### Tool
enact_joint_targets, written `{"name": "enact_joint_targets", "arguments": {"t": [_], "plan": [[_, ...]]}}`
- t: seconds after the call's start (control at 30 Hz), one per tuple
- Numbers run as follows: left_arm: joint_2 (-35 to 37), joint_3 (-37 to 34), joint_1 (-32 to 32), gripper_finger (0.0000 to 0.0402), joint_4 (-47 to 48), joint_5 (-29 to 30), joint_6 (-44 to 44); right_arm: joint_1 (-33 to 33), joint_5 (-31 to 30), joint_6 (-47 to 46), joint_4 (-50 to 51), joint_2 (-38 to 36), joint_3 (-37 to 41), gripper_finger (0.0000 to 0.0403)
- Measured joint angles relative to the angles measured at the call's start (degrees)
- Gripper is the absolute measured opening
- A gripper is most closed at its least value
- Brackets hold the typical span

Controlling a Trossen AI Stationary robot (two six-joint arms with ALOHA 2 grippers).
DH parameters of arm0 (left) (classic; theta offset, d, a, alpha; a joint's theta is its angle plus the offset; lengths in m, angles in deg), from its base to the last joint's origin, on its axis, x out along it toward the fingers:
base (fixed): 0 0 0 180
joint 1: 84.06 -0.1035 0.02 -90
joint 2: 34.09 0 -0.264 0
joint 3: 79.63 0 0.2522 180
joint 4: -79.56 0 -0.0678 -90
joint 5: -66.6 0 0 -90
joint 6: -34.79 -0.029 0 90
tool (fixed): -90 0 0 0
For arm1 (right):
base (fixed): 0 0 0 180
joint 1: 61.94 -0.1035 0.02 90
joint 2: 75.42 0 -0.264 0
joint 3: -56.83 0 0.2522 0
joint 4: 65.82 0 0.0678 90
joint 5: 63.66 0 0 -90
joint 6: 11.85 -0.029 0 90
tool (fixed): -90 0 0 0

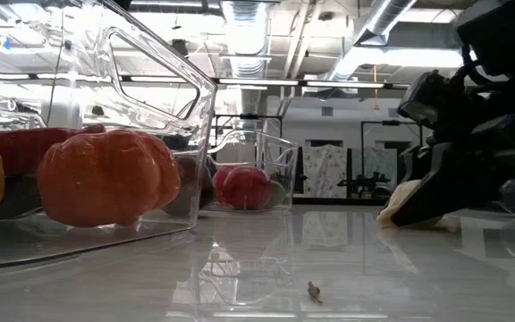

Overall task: Sort produce into baskets
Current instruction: Put the garlic into the bottom transparent bin

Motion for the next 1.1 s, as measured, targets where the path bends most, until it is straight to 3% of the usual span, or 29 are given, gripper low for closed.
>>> {"name": "enact_joint_targets", "arguments": {"t": [0.13,0.33,0.57,0.67,0.8,0.93,1.1], "plan": [[0.1,0.0,0.1,0.0295,-1.0,0.0,0.5,1.3,3.8,0.1,9.7,-4.9,-3.6,0.0179],[0.4,1.2,1.3,0.0295,-2.3,0.0,1.2,3.4,2.8,2.4,28.6,-11.1,-10.8,0.0198],[0.4,1.2,1.3,0.0295,-1.0,0.4,1.1,5.6,2.8,5.1,27.7,-13.4,-11.6,0.0192],[0.4,1.2,1.4,0.0295,-2.5,0.0,1.0,5.0,3.9,6.8,22.9,-13.3,-11.7,0.0194],[0.4,1.2,1.4,0.0295,-6.2,-7.2,-0.5,4.1,4.3,7.5,13.4,-11.4,-12.0,0.0195],[0.4,1.2,1.4,0.0295,-7.6,-14.2,-1.4,4.3,4.3,9.5,13.6,-6.6,-18.1,0.0195],[0.4,1.2,1.4,0.0295,-7.4,-14.4,-1.4,4.3,7.4,17.0,15.3,2.8,-31.1,0.0196]]}}
